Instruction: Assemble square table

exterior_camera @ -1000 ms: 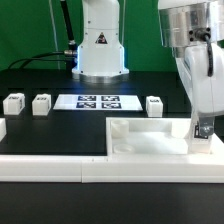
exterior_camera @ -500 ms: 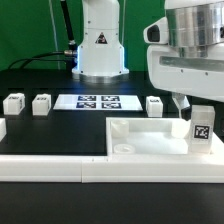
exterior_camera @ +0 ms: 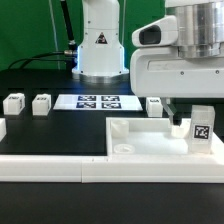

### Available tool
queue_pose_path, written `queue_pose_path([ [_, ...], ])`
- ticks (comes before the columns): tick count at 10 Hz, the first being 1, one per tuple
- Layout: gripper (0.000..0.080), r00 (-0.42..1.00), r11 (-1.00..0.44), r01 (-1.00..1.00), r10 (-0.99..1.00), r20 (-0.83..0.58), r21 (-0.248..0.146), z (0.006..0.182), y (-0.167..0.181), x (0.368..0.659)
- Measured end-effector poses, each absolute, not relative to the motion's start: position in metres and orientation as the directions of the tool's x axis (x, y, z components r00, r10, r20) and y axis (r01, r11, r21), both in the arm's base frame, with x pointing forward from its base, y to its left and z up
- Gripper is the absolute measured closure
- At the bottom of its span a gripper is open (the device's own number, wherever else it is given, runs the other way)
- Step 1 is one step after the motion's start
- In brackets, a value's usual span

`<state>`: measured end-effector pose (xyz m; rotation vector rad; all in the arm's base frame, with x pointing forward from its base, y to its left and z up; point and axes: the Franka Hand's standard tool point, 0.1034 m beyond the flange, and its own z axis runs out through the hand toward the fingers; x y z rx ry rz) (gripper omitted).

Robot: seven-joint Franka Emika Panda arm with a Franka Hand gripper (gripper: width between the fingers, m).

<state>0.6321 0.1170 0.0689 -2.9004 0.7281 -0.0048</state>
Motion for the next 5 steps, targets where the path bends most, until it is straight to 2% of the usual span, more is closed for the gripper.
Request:
queue_pose_path([
  [2, 0.0413, 0.881, -0.869, -0.472, -0.472, -0.034, -0.147, 0.0689, 0.1169, 0.6322],
  [3, 0.0413, 0.832, -0.821, -0.553, -0.552, -0.049, -0.143, 0.0685, 0.1165, 0.6316],
  [4, 0.0504, 0.788, -0.777, -0.614, -0.612, -0.061, -0.14, 0.0682, 0.1159, 0.6315],
  [5, 0.0504, 0.715, -0.704, -0.698, -0.695, -0.076, -0.132, 0.0682, 0.1152, 0.6316],
])
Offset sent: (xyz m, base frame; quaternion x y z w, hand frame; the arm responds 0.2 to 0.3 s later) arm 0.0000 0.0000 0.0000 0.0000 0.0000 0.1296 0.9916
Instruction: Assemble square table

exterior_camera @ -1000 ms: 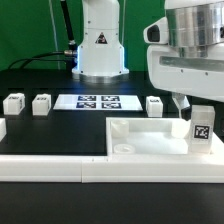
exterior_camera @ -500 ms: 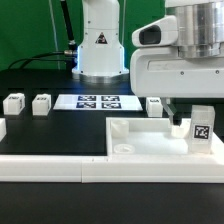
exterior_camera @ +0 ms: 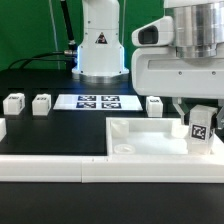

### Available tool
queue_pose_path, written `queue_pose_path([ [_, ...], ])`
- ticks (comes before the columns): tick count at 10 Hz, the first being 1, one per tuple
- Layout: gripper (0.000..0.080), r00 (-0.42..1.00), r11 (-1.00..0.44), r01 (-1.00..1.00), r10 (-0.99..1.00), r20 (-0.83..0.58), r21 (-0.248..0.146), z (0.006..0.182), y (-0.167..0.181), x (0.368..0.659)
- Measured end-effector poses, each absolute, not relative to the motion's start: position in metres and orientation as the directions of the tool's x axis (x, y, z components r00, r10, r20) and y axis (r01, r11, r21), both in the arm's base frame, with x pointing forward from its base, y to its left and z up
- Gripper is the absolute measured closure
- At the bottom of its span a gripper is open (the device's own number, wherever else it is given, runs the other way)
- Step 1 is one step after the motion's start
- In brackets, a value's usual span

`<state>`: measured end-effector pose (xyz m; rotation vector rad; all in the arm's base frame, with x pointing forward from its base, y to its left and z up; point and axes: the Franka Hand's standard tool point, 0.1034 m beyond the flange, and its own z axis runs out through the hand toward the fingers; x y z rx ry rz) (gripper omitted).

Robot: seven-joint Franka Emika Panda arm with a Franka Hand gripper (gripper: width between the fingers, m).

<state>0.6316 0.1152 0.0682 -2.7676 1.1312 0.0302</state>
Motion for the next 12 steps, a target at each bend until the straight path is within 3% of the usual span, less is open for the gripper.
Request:
queue_pose_path([
  [4, 0.0505, 0.176, -0.171, -0.984, -0.971, -0.161, -0.044, 0.0694, 0.1169, 0.6292],
  [5, 0.0506, -0.015, 0.019, -1.0, -0.98, -0.198, -0.017, 0.0683, 0.1159, 0.6293],
  [7, 0.0506, -0.224, 0.227, -0.974, -0.948, -0.226, 0.015, 0.0677, 0.1155, 0.6304],
  [8, 0.0506, -0.275, 0.276, -0.961, -0.935, -0.225, 0.027, 0.0677, 0.1166, 0.6302],
  [10, 0.0506, -0.21, 0.212, -0.977, -0.952, -0.224, 0.013, 0.0677, 0.1168, 0.63],
  [11, 0.0325, -0.093, 0.097, -0.995, -0.971, -0.218, -0.011, 0.068, 0.1184, 0.6299],
  [12, 0.021, 0.047, -0.04, -0.998, -0.977, -0.208, -0.04, 0.0687, 0.1202, 0.6303],
])
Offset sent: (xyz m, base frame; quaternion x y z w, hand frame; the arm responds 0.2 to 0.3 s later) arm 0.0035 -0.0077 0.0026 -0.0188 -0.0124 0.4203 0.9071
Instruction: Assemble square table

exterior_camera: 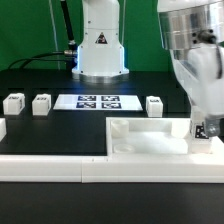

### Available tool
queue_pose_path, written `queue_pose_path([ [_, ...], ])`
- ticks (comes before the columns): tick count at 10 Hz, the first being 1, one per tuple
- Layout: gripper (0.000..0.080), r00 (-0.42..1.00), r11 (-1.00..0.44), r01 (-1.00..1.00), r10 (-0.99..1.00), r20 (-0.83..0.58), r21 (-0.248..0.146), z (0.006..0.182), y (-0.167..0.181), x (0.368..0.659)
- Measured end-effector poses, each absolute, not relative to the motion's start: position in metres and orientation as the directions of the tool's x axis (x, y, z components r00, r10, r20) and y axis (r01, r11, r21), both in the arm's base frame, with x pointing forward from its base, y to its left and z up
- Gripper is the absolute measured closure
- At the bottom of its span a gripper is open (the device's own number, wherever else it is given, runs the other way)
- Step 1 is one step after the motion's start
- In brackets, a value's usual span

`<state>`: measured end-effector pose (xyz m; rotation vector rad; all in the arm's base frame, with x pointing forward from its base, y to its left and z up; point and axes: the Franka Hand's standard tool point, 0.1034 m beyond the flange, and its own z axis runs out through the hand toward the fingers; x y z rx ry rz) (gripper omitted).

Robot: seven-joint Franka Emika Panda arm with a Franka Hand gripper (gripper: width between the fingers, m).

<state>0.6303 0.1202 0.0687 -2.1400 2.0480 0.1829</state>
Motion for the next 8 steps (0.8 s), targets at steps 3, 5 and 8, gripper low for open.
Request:
queue_pose_path([
  [3, 0.0153, 0.315, -0.303, -0.949, -0.932, -0.182, -0.09, 0.0691, 0.12, 0.6307],
  [5, 0.0153, 0.461, -0.447, -0.887, -0.872, -0.164, -0.116, 0.0691, 0.1193, 0.6307],
  [8, 0.0151, 0.801, -0.791, -0.599, -0.594, -0.081, -0.127, 0.0723, 0.1155, 0.6329],
])
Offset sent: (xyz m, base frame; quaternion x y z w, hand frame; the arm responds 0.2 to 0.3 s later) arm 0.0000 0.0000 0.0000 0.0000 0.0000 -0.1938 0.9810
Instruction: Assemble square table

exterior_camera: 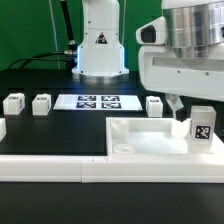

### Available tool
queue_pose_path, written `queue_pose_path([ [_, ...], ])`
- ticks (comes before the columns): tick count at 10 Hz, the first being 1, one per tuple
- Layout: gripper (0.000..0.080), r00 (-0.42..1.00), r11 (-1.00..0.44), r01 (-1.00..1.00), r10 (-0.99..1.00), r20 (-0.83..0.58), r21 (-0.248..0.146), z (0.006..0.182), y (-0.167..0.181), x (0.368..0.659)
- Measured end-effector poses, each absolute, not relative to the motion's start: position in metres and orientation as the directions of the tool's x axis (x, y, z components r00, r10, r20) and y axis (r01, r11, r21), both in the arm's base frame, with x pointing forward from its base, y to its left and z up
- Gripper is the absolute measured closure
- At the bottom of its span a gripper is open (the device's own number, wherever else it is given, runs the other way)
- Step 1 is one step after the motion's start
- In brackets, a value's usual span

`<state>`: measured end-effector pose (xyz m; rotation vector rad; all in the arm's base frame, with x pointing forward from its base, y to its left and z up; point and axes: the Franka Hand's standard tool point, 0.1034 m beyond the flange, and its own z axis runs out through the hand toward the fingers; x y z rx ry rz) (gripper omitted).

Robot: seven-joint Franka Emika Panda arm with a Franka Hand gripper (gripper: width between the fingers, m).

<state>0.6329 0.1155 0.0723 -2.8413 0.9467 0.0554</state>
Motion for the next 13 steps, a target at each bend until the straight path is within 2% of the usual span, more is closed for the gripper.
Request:
queue_pose_path([
  [1, 0.0151, 0.901, -0.892, -0.434, -0.43, -0.056, -0.126, 0.0713, 0.1155, 0.6315],
  [3, 0.0151, 0.972, -0.964, -0.232, -0.233, -0.014, -0.128, 0.0647, 0.117, 0.6293],
  [4, 0.0151, 0.965, -0.957, -0.262, -0.262, -0.017, -0.129, 0.0649, 0.1168, 0.6295],
  [5, 0.0252, 0.948, -0.939, -0.318, -0.318, -0.026, -0.13, 0.0648, 0.1172, 0.6294],
  [7, 0.0509, 0.895, -0.886, -0.446, -0.444, -0.043, -0.125, 0.0647, 0.1172, 0.6293],
  [9, 0.0509, 0.84, -0.832, -0.542, -0.539, -0.057, -0.119, 0.0647, 0.117, 0.6294],
  [11, 0.0509, 0.7, -0.692, -0.714, -0.709, -0.082, -0.108, 0.0652, 0.1146, 0.6304],
  [12, 0.0509, 0.621, -0.613, -0.784, -0.779, -0.092, -0.1, 0.0657, 0.1135, 0.6312],
  [13, 0.0509, 0.455, -0.449, -0.89, -0.884, -0.109, -0.08, 0.0654, 0.1143, 0.6308],
])
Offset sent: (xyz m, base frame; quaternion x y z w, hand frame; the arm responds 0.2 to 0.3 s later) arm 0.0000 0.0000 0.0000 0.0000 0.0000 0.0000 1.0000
